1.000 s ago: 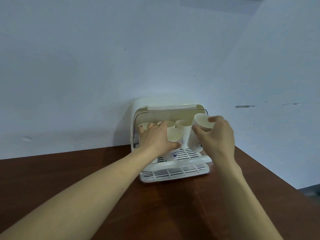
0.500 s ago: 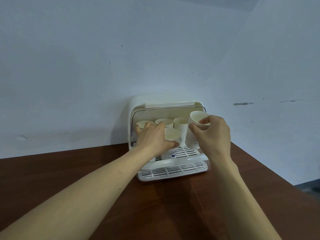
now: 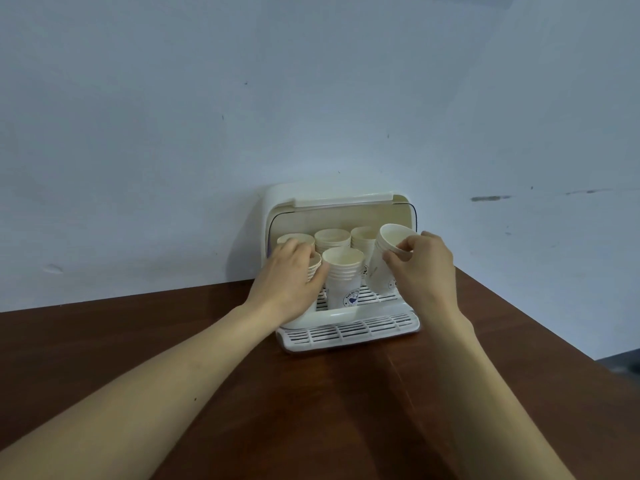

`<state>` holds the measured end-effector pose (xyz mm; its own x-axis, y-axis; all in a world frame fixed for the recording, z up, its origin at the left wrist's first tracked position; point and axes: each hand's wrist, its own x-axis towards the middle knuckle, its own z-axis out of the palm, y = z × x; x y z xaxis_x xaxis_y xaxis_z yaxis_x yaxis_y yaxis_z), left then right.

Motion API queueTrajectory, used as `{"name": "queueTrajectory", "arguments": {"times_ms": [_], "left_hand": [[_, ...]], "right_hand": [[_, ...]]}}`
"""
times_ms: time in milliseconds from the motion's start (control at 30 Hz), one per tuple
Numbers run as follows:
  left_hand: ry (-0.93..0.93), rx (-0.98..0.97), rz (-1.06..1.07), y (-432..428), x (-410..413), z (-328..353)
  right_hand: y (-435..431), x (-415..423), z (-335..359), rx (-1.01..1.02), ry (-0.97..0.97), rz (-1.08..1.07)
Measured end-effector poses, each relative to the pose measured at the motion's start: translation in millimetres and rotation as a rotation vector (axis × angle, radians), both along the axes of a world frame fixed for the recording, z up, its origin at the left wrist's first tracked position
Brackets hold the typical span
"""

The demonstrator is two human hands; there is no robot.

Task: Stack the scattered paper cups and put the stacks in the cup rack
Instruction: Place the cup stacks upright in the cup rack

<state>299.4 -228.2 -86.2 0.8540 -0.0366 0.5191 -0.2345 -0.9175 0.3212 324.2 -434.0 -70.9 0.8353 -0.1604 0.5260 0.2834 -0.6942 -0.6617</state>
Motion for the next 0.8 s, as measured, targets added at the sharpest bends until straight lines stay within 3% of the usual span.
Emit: {"name": "queueTrajectory", "arguments": {"times_ms": [267, 800], "left_hand": [[-0.061, 0.091, -0.046, 7, -3, -3], [-0.013, 0.184, 0.014, -7, 8, 4]], "right_hand": [[3, 1, -19, -0.077, 0.095, 0.004], [7, -1, -21, -0.014, 0.100, -0.049]]}}
